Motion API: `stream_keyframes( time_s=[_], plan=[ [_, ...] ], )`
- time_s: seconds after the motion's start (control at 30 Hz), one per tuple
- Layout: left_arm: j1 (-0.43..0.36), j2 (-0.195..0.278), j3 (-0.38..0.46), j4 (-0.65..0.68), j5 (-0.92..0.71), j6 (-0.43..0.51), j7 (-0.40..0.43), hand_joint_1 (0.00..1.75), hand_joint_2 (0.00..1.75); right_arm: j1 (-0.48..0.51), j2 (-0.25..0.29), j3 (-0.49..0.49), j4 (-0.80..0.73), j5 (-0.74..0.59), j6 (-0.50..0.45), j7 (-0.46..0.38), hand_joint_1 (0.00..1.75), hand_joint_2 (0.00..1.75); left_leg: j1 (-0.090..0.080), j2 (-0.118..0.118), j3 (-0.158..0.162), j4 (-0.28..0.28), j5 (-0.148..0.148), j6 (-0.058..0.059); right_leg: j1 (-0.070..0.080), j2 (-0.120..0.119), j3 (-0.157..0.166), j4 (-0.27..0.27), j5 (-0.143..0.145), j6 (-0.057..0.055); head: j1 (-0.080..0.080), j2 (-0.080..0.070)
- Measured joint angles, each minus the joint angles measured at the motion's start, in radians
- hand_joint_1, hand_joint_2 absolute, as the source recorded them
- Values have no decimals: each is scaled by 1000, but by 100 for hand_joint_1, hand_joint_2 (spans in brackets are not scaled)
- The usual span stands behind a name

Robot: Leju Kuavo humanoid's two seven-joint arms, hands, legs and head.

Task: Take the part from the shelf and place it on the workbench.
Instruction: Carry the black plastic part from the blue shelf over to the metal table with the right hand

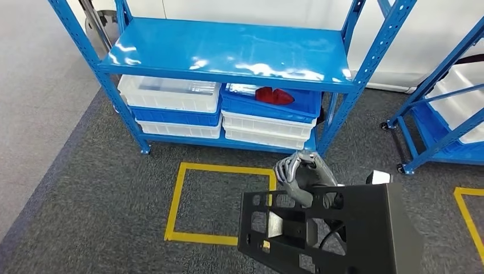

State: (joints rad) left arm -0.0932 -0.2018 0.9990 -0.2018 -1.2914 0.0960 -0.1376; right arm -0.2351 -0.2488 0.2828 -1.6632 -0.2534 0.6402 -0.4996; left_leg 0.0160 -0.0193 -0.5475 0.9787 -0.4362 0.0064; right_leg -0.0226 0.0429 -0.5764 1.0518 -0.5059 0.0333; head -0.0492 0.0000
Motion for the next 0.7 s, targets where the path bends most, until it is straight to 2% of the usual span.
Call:
stream_keyframes(
  time_s=[0.03, 0.1, 0.13, 0.17, 0.2, 0.23, 0.27, 0.3, 0.33, 0.37, 0.43, 0.5, 0.57, 0.6, 0.63, 0.67, 0.7],
  plan=[
    [0, 0, 0, 0, 2, 0, 2, 0, 175, 1, 1, -1, 1, 0, 2, -1, 175, 175, 0, 11, 1, -4, 1, 6, 0, -18, -31, 60, -31, 1, 0, 0],
    [3, 0, 0, 0, 3, 1, 9, 0, 175, 6, 2, -1, 5, -1, 4, -1, 175, 175, -3, 31, -1, -4, 1, 11, -1, -32, -103, 201, -81, 5, 0, 0],
    [4, 0, 0, 0, 4, 1, 13, 0, 175, 9, 2, -1, 7, -1, 5, -1, 175, 175, -4, 41, -1, -3, 0, 11, -1, -34, -125, 240, -84, 6, 0, 0],
    [5, 0, 0, 0, 4, 1, 16, 0, 175, 11, 2, -1, 10, -1, 6, -1, 175, 175, -5, 51, -1, -1, -1, 12, -1, -37, -126, 239, -67, 6, 0, 0],
    [5, 0, 0, 0, 4, 1, 19, 0, 175, 11, 2, -1, 11, -1, 6, -1, 175, 175, -6, 60, -1, 3, -3, 11, 0, -43, -107, 195, -33, 5, 0, 0],
    [4, 0, 0, 0, 4, 1, 21, 0, 175, 11, 2, -1, 12, -1, 6, -1, 175, 175, -7, 69, -1, 7, -6, 9, 1, -58, -72, 124, 7, 2, 0, 0],
    [4, 0, 0, 0, 4, 1, 21, 0, 175, 9, 2, -1, 13, -1, 7, -1, 175, 175, -10, 76, -1, 12, -9, 6, 5, -82, -38, 52, 34, -2, 0, 0],
    [4, 0, 0, 0, 4, 2, 22, 0, 175, 8, 2, -1, 13, -1, 7, -2, 175, 175, -13, 82, -3, 16, -13, 2, 9, -102, -14, -1, 51, -8, 0, 0],
    [4, 0, 1, 0, 4, 2, 22, 0, 175, 7, 2, -1, 13, -2, 7, -2, 175, 175, -16, 90, -4, 20, -15, -2, 14, -115, -3, -29, 56, -13, 0, 0],
    [4, 0, 1, 0, 4, 3, 22, 0, 175, 6, 2, -1, 13, -2, 7, -3, 175, 175, -19, 98, -5, 22, -16, -6, 17, -116, -4, -35, 53, -19, 0, 0],
    [3, 0, 1, 0, 4, 5, 22, 0, 175, 7, 2, -1, 13, -3, 7, -3, 175, 175, -19, 111, -5, 26, -21, -15, 15, -95, -10, -38, 60, -31, 0, 0],
    [3, 1, 1, 0, 4, 6, 22, 0, 175, 6, 0, -1, 12, -3, 6, -3, 175, 175, -15, 83, -21, 68, -56, -26, 9, -76, -13, -42, 67, -43, 0, 0],
    [4, 1, 1, 0, 6, 6, 21, 0, 175, 7, -3, -1, 12, -3, 6, -2, 175, 175, -12, 41, -71, 191, -128, -34, 9, -56, -18, -43, 73, -50, 0, 0],
    [4, 1, 1, 0, 7, 7, 20, 0, 175, 9, -3, -1, 12, -3, 6, -2, 175, 175, -12, 32, -99, 259, -158, -36, 9, -45, -21, -42, 75, -51, 0, 0],
    [3, 1, 1, 0, 8, 8, 20, 0, 175, 11, -3, -1, 12, -2, 5, -2, 175, 175, -12, 29, -117, 305, -172, -36, 10, -34, -23, -42, 76, -51, 0, 0],
    [2, 1, 1, 0, 7, 8, 20, 0, 175, 12, -3, -1, 12, -1, 5, -1, 175, 175, -12, 28, -118, 313, -164, -35, 10, -22, -24, -41, 78, -51, 0, 0],
    [2, 2, 1, 0, 6, 9, 20, 0, 175, 13, -3, -1, 12, 0, 4, -1, 175, 175, -12, 25, -99, 279, -137, -32, 10, -9, -24, -40, 79, -49, 0, 0]
  ],
)
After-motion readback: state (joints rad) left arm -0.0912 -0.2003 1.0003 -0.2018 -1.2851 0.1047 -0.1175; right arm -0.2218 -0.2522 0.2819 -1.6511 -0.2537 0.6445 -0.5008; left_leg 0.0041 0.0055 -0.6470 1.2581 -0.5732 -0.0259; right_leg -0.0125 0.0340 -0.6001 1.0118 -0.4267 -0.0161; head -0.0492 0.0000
